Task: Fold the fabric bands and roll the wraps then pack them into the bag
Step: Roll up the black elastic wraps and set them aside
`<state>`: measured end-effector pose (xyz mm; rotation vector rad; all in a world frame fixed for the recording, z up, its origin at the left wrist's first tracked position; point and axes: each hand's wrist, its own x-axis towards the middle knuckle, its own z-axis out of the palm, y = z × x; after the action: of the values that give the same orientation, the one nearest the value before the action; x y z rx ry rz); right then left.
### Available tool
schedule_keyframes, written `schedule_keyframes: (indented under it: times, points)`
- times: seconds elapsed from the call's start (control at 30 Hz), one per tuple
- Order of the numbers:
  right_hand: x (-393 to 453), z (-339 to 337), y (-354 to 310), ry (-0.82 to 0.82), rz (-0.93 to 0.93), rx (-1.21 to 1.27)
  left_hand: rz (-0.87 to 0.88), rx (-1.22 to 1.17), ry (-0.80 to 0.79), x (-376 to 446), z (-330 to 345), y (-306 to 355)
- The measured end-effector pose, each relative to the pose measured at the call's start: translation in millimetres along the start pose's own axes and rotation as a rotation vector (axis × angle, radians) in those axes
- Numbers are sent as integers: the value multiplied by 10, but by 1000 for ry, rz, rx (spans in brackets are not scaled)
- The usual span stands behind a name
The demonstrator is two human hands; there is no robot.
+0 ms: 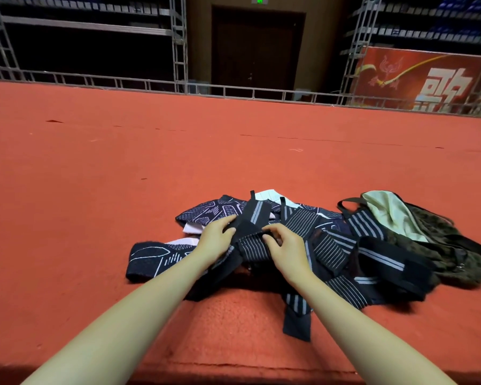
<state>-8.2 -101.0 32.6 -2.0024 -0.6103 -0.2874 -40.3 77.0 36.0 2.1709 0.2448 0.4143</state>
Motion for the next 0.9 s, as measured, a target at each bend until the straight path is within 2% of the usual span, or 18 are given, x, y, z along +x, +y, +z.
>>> schedule_keyframes:
  times: [0.23,0.37,0.47,0.6,0.67,0.73,0.77,0.9]
  points:
    - [-81,128,-10,104,111,99,-86,132,-10,101,-126,54]
    - [-90,-220,307,243,229,-6,-200,305,99,232,-565,-301]
    - [-38,-498,486,164,227,-158,-168,442,28,215,-842,-573]
    - [309,-512,515,79,182,-314,-73,650,-76,22,-782,-620]
    - [502,-459,502,-24,170,-549,-80,808,-113,-140,-727,-622]
    - [610,-379,443,-122,59,-843,-29,867,-203,-284,-639,-610]
    - [639,-299,391,-146,-43,-897,0,876,-245,-336,-602,-628]
    - [564,116,204,-325,-344,-727,29,754,-306,-379,-515,-702]
